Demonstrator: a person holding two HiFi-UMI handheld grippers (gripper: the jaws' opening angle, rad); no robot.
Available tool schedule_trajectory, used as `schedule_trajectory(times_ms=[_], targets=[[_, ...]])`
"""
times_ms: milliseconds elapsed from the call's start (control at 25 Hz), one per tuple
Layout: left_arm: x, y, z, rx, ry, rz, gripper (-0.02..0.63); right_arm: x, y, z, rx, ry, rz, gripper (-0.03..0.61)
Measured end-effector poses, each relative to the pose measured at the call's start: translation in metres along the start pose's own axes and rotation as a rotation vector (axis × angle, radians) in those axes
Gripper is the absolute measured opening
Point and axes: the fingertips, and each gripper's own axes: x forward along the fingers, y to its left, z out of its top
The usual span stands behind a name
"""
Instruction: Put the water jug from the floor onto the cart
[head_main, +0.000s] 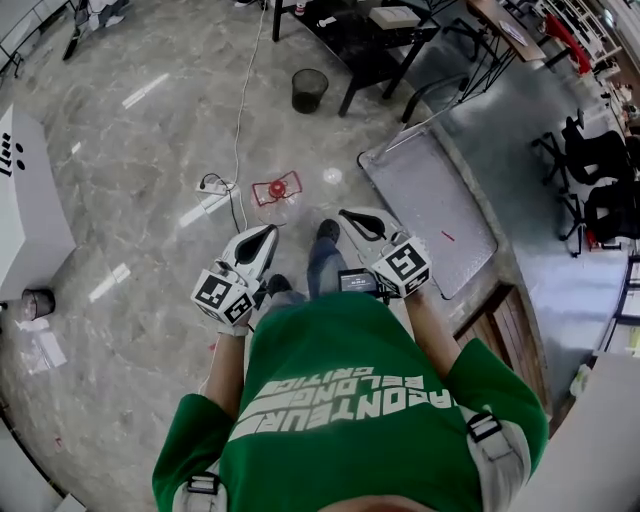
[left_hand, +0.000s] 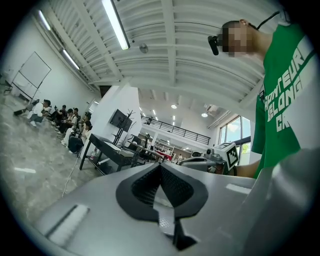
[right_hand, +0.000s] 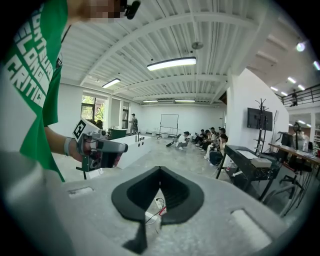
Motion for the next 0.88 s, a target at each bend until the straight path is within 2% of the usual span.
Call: schedule_trajectory(times_ms=[200, 440, 560, 760, 880], targets=[[0.001, 0.007, -0.003, 0.011, 0.018, 0.019, 0.015, 0.008, -0.008, -0.011, 0.018, 0.011, 0.008, -0.006], [0.005, 0.040, 0.014, 0.040, 0.021, 0.074, 0.015, 0.037, -0.020, 0.004, -0.075, -0.011, 0.049, -0.006], [0.019, 0.049, 0.016, 0.046, 0.021, 0.073, 0.015, 0.042, -0.030, 0.009, -0.093, -0.019, 0.057, -0.006], [0.050, 0.054, 0.010, 0.066, 0.067, 0.053, 0.015, 0.043, -0.060, 0.001, -0.057, -0.030, 0.030, -0.006], [0.068, 0.060, 0.020, 0.068, 0.079, 0.060, 0.015, 0.045, -0.086, 0.006, -0.020, -0.050, 0.025, -0.006]])
